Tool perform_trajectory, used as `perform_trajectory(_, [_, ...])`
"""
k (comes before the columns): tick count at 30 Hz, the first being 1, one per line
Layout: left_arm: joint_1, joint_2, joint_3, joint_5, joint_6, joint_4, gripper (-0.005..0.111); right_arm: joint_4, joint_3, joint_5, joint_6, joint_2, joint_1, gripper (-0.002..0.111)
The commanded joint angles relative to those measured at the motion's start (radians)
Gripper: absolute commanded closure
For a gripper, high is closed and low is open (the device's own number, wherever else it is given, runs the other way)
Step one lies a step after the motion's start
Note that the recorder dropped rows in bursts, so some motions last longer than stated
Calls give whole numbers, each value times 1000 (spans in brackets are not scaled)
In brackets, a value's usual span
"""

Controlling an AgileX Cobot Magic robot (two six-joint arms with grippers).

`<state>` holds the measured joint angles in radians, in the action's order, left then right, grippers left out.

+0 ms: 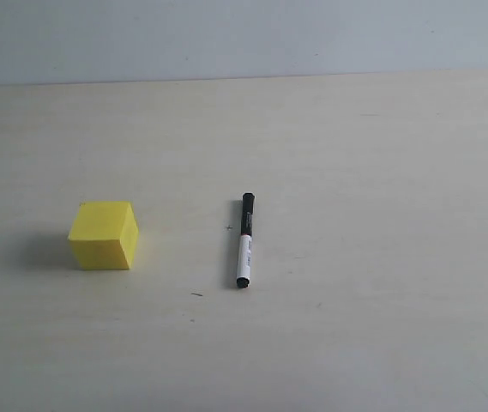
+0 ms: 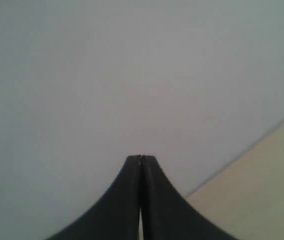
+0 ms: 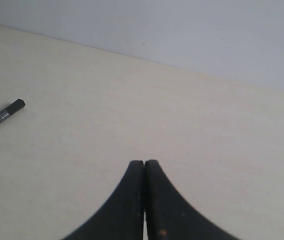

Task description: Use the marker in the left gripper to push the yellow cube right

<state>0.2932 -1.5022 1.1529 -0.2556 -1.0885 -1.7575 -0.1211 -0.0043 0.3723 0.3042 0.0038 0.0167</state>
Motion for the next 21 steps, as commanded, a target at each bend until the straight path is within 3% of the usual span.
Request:
perform_trajectory(1, [2, -10, 39, -514, 308, 191, 107, -3, 4, -14, 0, -4, -5, 108])
perform_trajectory(9, [22, -19, 226, -560, 751, 1104, 107, -3, 4, -14, 0, -4, -5, 108])
perform_trajectory(10, [36, -29, 268, -602, 854, 1254, 107, -3, 4, -14, 0, -4, -5, 108])
perform_trajectory(13, [74, -70, 371, -747, 1023, 1520, 107, -3, 4, -14, 0, -4, -5, 108])
perform_trajectory(18, [213, -185, 489, -965, 1032, 1586, 107, -3, 4, -14, 0, -4, -5, 108])
perform_trajectory(21, [301, -274, 525, -965, 1025, 1584, 107, -3, 4, -14, 0, -4, -5, 108])
